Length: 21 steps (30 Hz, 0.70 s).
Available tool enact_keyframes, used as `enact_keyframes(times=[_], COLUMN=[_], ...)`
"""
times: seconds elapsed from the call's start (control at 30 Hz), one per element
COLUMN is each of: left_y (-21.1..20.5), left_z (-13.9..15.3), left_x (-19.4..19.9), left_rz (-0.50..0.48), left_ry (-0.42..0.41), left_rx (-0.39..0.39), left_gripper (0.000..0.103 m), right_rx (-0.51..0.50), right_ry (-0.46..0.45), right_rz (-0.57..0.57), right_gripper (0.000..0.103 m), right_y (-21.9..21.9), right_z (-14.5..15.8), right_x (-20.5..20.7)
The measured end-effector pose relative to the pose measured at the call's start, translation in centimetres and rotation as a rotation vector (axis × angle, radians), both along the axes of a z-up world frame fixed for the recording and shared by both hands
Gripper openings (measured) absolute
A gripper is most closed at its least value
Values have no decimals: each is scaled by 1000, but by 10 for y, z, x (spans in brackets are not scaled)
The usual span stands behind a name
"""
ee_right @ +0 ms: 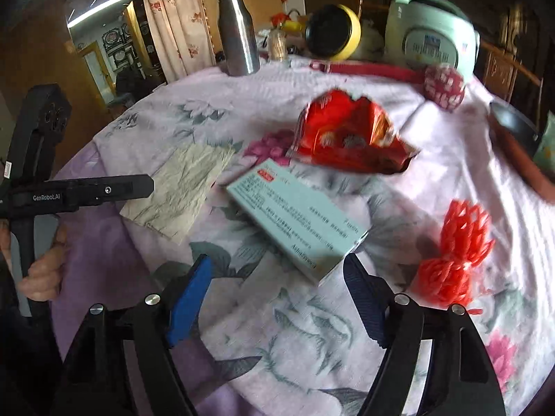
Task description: Collect trash
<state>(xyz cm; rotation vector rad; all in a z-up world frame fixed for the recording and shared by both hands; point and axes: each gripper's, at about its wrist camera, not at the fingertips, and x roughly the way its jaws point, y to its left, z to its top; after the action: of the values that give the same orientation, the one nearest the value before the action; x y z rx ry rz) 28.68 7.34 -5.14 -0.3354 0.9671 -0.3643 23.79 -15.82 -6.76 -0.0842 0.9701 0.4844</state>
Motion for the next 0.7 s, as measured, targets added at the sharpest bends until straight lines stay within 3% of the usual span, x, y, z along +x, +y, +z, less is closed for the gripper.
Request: enact_keyframes(times=[0.2,0.3,0.33,0.37,0.4,0.47,0.63,0.67,0.7], left_y=[-4,-9,-12,-16,-20,-35,-69,-76,-81], left_z=[1,1,1,2,2,4,6,4,2], left_x=[0,-1,-1,-2,-2,-3,5,8,12], left_rz=[-5,-6,-6,-4,0,3,-44,-39,-30], left_ry=[-3,-5,-5,-5,-6,-23,-32,-28,-21], left_rx=[29,61,87,118,149,238,315,349,376], left_gripper=[76,76,76,76,76,76,77,78,78], right_rx=[-101,-105,-90,-68,-43,22,44,56,72], right_ry=[-54,-33,-33,-25,-1,58,77,79,78], right_rz=[-57,-52,-55,-52,-56,-96,-144,-155,-162], right_gripper=[80,79,68,31,1,1,5,17,36], right_y=[14,20,18,15,12,-1,-20,-22,-25], right_z=[-15,-23,-23,-21,-19,-17,-14,-13,-11], right_x=[14,22,22,22,21,23,20,21,22])
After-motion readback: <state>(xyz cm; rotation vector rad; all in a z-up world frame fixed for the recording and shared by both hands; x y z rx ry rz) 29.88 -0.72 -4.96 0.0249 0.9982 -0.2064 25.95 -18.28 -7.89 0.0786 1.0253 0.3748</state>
